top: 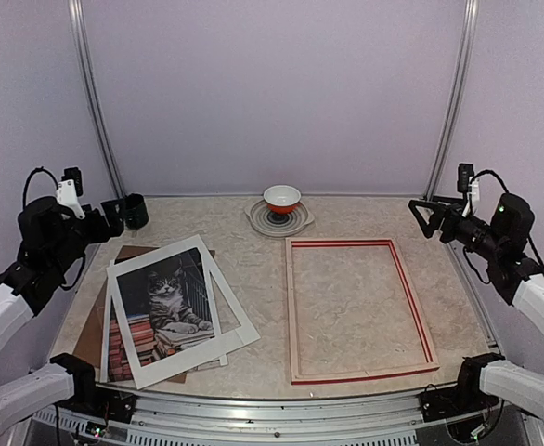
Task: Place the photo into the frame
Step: Pick up the glass panel from the mat board.
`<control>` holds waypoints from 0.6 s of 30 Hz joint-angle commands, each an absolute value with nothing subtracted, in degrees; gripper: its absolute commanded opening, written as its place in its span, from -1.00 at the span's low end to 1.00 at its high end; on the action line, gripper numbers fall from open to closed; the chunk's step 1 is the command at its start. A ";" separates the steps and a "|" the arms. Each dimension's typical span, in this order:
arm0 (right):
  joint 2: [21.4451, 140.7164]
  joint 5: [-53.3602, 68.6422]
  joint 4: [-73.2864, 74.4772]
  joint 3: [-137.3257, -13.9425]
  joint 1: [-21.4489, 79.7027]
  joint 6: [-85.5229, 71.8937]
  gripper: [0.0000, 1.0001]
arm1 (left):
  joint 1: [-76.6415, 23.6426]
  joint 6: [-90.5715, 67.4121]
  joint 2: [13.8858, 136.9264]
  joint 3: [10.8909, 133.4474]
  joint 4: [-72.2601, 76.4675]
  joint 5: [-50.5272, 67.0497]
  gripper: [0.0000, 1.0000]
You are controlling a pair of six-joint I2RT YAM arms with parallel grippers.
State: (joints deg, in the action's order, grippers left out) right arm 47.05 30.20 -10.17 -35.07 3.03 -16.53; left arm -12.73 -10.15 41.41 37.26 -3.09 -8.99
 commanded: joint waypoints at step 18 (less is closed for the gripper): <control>52.51 37.74 -10.56 -38.67 1.85 -27.57 0.98 | -15.07 -19.74 46.75 44.35 -12.25 -14.97 0.98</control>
